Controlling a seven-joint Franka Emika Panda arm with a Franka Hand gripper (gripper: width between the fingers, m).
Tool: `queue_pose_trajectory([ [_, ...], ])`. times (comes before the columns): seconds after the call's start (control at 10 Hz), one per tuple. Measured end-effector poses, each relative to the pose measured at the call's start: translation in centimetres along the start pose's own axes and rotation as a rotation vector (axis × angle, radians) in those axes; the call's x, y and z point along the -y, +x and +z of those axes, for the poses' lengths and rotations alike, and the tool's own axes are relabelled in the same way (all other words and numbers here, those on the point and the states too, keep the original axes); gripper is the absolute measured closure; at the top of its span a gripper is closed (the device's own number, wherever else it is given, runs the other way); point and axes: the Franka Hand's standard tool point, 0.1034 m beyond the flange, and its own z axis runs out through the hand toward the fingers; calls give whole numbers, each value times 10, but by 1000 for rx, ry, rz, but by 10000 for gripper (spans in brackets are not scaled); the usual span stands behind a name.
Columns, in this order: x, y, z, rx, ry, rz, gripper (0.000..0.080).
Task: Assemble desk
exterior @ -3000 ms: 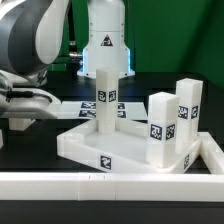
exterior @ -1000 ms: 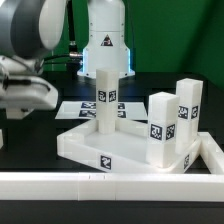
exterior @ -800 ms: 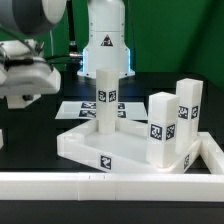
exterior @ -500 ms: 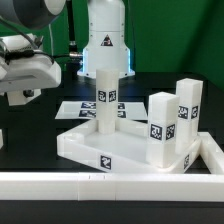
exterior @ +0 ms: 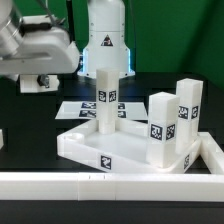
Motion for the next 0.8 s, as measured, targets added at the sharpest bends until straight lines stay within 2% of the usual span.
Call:
queue_pose_trajectory([
  [0.1,8,0,-7,-74,3,27,509],
  [0.3,5,9,-11,-221,-16,16,509],
  [0.5,8,10,-16,-366,-31,22,509],
  [0.7,30,8,-37,-465,-35,1,509],
  [0.8,38,14,-49,-552,-46,-10,509],
])
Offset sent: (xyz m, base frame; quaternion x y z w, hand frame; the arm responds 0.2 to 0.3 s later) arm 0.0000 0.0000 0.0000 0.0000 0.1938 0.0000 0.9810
